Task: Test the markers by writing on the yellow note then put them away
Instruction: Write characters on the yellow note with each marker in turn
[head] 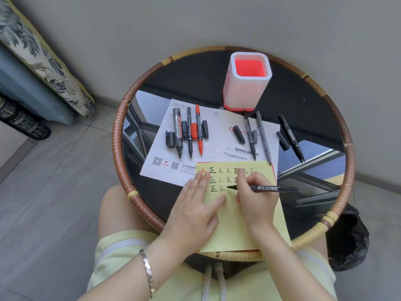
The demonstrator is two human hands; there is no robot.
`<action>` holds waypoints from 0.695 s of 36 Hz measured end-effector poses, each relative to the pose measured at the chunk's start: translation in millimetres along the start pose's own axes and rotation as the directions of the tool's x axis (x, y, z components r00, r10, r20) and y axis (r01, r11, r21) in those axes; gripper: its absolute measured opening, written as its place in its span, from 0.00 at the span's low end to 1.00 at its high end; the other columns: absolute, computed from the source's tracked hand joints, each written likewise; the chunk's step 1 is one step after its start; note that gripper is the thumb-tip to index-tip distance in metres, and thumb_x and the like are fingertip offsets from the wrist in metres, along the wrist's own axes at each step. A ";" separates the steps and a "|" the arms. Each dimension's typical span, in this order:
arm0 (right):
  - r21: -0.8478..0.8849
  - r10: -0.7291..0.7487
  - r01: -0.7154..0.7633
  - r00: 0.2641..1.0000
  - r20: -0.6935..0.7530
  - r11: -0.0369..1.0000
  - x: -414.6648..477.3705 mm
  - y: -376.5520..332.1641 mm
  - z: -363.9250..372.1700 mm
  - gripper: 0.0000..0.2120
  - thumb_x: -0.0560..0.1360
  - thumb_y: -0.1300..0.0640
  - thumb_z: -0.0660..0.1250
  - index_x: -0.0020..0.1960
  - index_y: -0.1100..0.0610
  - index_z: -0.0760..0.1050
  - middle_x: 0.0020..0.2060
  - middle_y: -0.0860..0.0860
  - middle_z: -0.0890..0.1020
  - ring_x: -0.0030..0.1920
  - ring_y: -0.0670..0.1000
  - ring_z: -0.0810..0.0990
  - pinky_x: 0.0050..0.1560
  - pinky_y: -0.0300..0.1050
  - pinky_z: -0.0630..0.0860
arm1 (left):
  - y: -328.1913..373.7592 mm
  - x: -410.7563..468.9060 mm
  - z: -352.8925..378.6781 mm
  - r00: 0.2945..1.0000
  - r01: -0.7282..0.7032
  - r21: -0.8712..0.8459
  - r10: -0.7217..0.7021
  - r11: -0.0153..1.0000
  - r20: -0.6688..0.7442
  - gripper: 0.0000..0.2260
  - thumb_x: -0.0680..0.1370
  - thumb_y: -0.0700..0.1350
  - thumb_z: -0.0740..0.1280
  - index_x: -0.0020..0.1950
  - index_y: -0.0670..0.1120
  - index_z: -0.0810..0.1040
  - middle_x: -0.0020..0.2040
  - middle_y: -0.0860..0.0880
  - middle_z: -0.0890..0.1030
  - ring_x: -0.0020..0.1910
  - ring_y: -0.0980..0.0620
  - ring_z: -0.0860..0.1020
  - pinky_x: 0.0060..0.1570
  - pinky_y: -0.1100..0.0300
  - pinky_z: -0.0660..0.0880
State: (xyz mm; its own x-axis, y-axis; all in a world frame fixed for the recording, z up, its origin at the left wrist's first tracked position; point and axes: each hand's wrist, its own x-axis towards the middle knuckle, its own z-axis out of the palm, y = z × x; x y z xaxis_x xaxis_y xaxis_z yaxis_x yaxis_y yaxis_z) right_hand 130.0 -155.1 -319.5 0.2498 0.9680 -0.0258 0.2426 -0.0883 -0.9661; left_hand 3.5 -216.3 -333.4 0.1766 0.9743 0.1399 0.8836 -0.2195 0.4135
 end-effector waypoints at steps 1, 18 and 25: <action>-0.014 -0.028 0.028 0.999 -0.025 1.000 -0.4 2.8 1.6 0.21 0.73 0.59 0.68 0.24 0.58 0.65 0.18 0.51 0.70 0.23 0.47 0.67 0.29 0.39 0.66 | 0.1 0.5 -0.5 1.000 0.002 0.000 -0.002 1.000 0.010 0.16 0.72 0.46 0.57 0.58 0.52 0.72 0.66 0.34 0.71 0.67 0.36 0.68 0.68 0.50 0.57; -0.033 -0.077 0.076 0.997 -0.026 0.997 -1.9 9.6 1.2 0.17 0.69 0.56 0.63 0.25 0.63 0.66 0.21 0.60 0.72 0.25 0.47 0.68 0.29 0.31 0.64 | 0.9 0.1 -3.0 0.998 0.034 -0.022 -0.033 0.999 0.057 0.18 0.71 0.46 0.58 0.58 0.53 0.79 0.67 0.34 0.71 0.68 0.37 0.67 0.68 0.51 0.57; -0.060 -0.087 0.086 0.996 -0.016 0.994 -1.5 11.0 2.4 0.16 0.68 0.55 0.62 0.23 0.57 0.64 0.20 0.56 0.70 0.25 0.47 0.67 0.29 0.34 0.63 | 0.4 0.5 -2.5 0.998 0.031 -0.026 -0.030 0.999 0.054 0.18 0.71 0.46 0.58 0.57 0.52 0.79 0.66 0.34 0.71 0.68 0.37 0.67 0.68 0.51 0.57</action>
State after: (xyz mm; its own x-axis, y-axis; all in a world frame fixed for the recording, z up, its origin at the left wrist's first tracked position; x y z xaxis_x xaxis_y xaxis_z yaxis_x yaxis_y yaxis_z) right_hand 130.0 -156.9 -330.6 0.2426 0.9681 0.0629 0.3194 -0.0185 -0.9474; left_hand 2.9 -216.1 -331.0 0.1733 0.9817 0.0792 0.8772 -0.1904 0.4408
